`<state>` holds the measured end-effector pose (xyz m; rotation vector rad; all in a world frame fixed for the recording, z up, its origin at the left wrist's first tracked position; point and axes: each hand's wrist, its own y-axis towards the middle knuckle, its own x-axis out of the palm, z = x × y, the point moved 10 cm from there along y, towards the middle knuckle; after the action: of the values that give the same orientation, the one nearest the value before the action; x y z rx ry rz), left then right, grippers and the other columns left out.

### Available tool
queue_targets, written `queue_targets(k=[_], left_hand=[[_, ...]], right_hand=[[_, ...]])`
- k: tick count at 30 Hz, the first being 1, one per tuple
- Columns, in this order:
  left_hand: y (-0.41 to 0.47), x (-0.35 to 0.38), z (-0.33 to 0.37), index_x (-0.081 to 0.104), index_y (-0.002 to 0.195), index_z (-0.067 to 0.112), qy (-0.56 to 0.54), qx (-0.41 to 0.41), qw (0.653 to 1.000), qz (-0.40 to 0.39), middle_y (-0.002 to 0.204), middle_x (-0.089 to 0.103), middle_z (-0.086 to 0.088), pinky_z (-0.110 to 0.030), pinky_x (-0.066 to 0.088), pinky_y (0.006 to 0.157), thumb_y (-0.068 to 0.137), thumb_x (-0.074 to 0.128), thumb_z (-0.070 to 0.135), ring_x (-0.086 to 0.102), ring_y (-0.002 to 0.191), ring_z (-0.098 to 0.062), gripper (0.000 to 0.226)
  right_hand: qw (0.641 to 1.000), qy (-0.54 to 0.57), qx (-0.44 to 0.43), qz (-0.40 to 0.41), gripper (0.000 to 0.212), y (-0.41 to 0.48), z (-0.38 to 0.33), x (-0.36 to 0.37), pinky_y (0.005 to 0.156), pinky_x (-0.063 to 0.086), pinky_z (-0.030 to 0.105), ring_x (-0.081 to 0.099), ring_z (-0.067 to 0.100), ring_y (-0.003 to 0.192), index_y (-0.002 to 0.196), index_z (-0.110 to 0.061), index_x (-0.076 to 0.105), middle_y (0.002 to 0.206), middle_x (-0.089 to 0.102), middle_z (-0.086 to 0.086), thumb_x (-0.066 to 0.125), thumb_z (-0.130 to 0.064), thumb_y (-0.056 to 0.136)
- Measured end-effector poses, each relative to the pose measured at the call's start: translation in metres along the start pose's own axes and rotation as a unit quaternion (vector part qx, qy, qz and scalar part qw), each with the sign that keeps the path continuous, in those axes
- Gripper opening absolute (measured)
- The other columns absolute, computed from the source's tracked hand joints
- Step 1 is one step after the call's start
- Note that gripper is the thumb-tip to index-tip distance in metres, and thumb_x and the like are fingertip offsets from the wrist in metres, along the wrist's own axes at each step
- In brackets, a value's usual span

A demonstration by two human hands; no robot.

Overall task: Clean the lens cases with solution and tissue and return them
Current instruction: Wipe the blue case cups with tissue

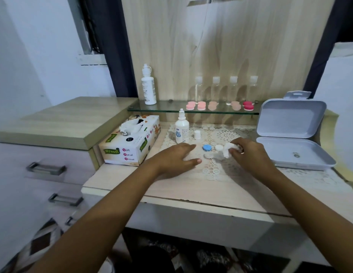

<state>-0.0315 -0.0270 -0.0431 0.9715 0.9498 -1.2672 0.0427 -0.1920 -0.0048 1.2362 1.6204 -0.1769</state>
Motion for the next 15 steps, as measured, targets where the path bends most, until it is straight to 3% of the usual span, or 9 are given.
queue_targets(k=[4,8,15], left_hand=[[-0.041,-0.020,-0.010,0.030,0.145,0.025,0.007,0.000,0.999,0.042,0.150,0.032,0.005,-0.022,0.027,0.101,0.090,0.045,0.054,0.032,0.134,-0.010,0.064],[-0.090,-0.039,-0.041,0.037,0.142,0.026,0.007,-0.036,0.996,0.082,0.145,0.039,0.007,-0.022,0.031,0.100,0.089,0.046,0.056,0.038,0.129,-0.008,0.062],[-0.183,-0.065,-0.106,0.043,0.138,0.025,0.005,-0.104,0.983,0.152,0.144,0.042,0.008,-0.012,0.026,0.093,0.089,0.049,0.052,0.038,0.128,-0.006,0.057]], right_hand=[[0.999,0.024,-0.047,0.012,0.025,-0.007,-0.043,0.002,0.068,0.026,0.019,0.058,0.027,0.095,0.111,-0.006,0.064,0.107,0.066,0.013,0.058,-0.014,0.088],[0.992,0.082,-0.092,-0.015,0.024,-0.014,-0.097,0.024,0.072,0.033,0.022,0.054,0.018,0.087,0.110,-0.008,0.064,0.105,0.065,0.011,0.058,-0.014,0.088],[0.971,0.142,-0.176,-0.077,0.027,-0.032,-0.210,0.079,0.078,0.037,0.021,0.054,0.015,0.093,0.114,-0.011,0.064,0.113,0.064,0.008,0.058,-0.017,0.088]])
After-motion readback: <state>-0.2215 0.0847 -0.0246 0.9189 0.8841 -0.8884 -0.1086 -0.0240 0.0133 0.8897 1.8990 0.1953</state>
